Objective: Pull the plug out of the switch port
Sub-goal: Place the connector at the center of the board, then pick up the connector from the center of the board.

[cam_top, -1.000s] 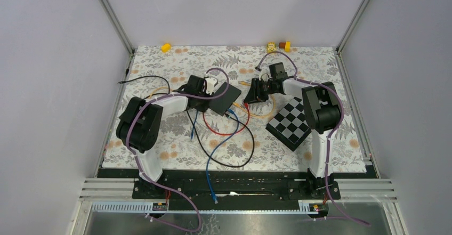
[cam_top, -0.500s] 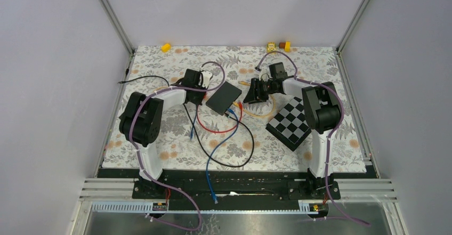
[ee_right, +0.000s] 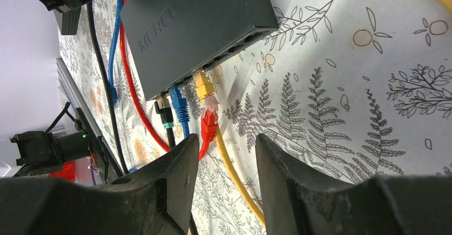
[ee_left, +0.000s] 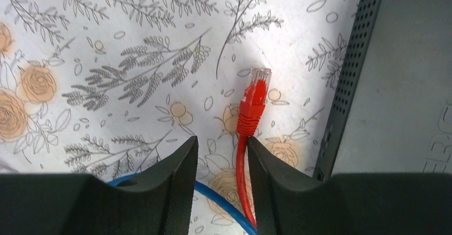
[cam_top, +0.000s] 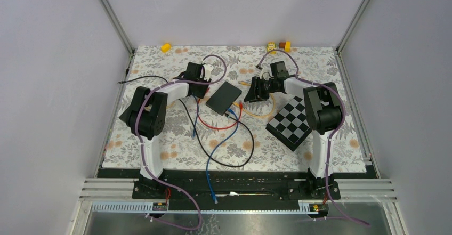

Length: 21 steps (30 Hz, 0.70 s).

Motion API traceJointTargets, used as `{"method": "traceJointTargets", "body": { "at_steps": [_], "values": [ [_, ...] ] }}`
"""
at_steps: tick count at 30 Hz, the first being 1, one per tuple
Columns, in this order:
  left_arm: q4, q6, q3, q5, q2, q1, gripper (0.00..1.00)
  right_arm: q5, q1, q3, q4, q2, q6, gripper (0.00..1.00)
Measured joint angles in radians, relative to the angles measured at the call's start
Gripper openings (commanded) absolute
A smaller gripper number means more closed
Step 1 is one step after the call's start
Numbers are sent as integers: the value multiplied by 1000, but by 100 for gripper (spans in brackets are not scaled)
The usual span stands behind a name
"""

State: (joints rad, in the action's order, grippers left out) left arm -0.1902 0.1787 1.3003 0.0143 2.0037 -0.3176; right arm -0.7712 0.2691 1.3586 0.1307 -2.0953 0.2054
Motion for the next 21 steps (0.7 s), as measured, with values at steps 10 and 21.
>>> {"method": "traceJointTargets", "body": {
  "at_steps": [10,21],
  "values": [
    [-12,18,61,36,40,3,46,-5,-11,2,7,0,0,49],
    [-56,56,112,144,71,6,51,-18,-19,2,10,0,0,48]
  ]
}}
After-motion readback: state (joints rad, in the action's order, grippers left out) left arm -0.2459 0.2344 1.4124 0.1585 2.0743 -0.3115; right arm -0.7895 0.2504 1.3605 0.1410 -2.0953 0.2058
